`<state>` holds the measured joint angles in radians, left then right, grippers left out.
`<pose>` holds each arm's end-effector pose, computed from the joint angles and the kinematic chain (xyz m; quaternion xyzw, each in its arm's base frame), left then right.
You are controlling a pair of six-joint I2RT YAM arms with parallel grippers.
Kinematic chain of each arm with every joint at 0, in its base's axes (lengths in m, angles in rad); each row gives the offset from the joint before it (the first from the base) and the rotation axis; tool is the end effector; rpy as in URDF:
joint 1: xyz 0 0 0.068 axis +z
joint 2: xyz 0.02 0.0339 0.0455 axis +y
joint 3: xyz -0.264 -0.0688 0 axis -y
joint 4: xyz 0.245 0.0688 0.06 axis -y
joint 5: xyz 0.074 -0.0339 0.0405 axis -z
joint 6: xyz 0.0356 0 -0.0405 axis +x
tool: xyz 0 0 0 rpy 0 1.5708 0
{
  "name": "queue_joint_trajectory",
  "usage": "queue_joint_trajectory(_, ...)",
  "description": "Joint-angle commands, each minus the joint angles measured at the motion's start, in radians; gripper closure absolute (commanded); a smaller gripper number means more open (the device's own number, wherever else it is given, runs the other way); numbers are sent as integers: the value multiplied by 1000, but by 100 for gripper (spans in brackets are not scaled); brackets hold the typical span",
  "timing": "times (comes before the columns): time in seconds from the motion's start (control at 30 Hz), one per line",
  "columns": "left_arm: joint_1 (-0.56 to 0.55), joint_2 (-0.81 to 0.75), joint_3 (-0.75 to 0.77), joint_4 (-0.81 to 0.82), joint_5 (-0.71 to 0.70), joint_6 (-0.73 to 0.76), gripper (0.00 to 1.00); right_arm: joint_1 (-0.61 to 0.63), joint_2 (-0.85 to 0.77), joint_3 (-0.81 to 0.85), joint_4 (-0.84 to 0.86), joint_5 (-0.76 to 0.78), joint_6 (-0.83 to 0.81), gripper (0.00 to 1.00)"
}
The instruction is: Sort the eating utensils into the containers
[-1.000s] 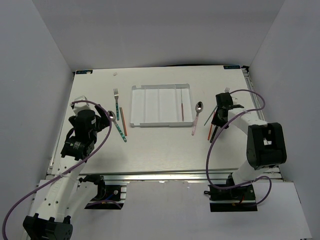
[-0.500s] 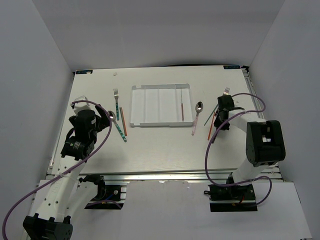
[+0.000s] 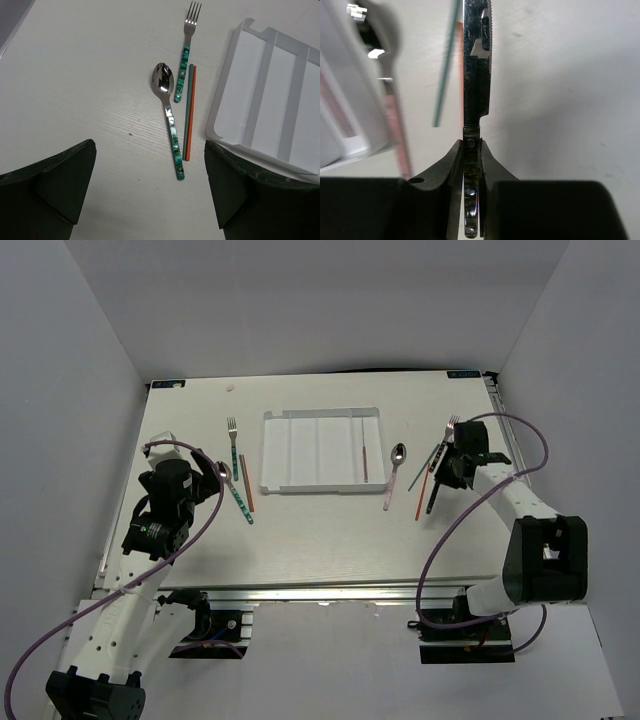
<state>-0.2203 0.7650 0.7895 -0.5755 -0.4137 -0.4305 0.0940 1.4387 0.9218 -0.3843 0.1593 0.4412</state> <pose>0.1630 -0.0218 0.3065 -0.1893 0.8390 0.0171 0.5099 0.2948 0.0221 0.2207 0.1884 0.9228 0.0141 0.3357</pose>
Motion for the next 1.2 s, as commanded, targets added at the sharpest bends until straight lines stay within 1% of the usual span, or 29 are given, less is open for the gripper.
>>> queue_joint_trajectory(0.0, -7, 2, -3, 0, 3, 1, 2, 15, 37, 138, 68, -219, -58, 100)
queue_joint_trajectory(0.03, -5, 2, -3, 0, 0, 1, 2, 36, 104, 184, 55, -268, -67, 100)
queue_joint_trajectory(0.07, -5, 2, -1, -1, -4, -1, 2, 52, 144, 290, 38, -276, -76, 100)
queue_joint_trajectory(0.1, -5, -1, -1, -3, -5, -1, 2, 71, 184, 355, -23, -279, -102, 100)
queue_joint_trajectory(0.13, -7, -3, -1, -1, -8, -2, 2, 117, 260, 417, -46, -276, -120, 100)
queue_joint_trajectory(0.17, -5, -4, -1, -4, -16, -4, 2, 140, 302, 540, -71, -267, -130, 100)
queue_joint_trajectory(0.27, -7, -7, -1, -6, -22, -5, 2, 216, 449, 708, -152, -213, -136, 100)
queue_joint_trajectory(0.3, -5, -7, -1, -9, -28, -7, 2, 226, 483, 814, -177, -193, -130, 100)
queue_joint_trajectory(0.33, -5, -6, -1, -11, -28, -7, 2, 242, 553, 863, -223, -184, -121, 100)
queue_joint_trajectory(0.4, -5, -6, -1, -9, -31, -8, 2, 253, 613, 949, -266, -165, -108, 100)
queue_joint_trajectory(0.43, -5, -4, -1, -11, -30, -7, 2, 262, 662, 1018, -287, -162, -105, 100)
queue_joint_trajectory(0.47, -7, -4, -3, -9, -30, -7, 2, 266, 680, 1040, -316, -141, -101, 100)
queue_joint_trajectory(0.53, -5, -3, -3, -6, -28, -7, 2, 286, 697, 1045, -315, -107, -99, 100)
queue_joint_trajectory(0.83, -5, -1, -3, -4, -20, -5, 2, 303, 703, 924, -242, -89, -78, 99)
queue_joint_trajectory(0.87, -5, -1, -3, -4, -19, -5, 2, 303, 700, 907, -235, -83, -76, 95)
queue_joint_trajectory(0.93, -5, 3, -1, -3, -19, -5, 2, 303, 703, 904, -234, -78, -76, 90)
queue_joint_trajectory(0.97, -5, 5, -1, -4, -17, -5, 2, 303, 704, 907, -237, -78, -75, 82)
queue_joint_trajectory(1.03, -5, 5, -1, -4, -17, -5, 2, 302, 703, 905, -237, -79, -73, 77)
queue_joint_trajectory(1.1, -5, 2, -1, -4, -19, -4, 2, 302, 698, 905, -229, -81, -75, 66)
queue_joint_trajectory(1.13, -5, 3, -1, -4, -19, -4, 2, 302, 697, 911, -231, -80, -76, 48)
queue_joint_trajectory(1.17, -5, 3, -1, -4, -20, -5, 2, 302, 695, 920, -237, -75, -79, 33)
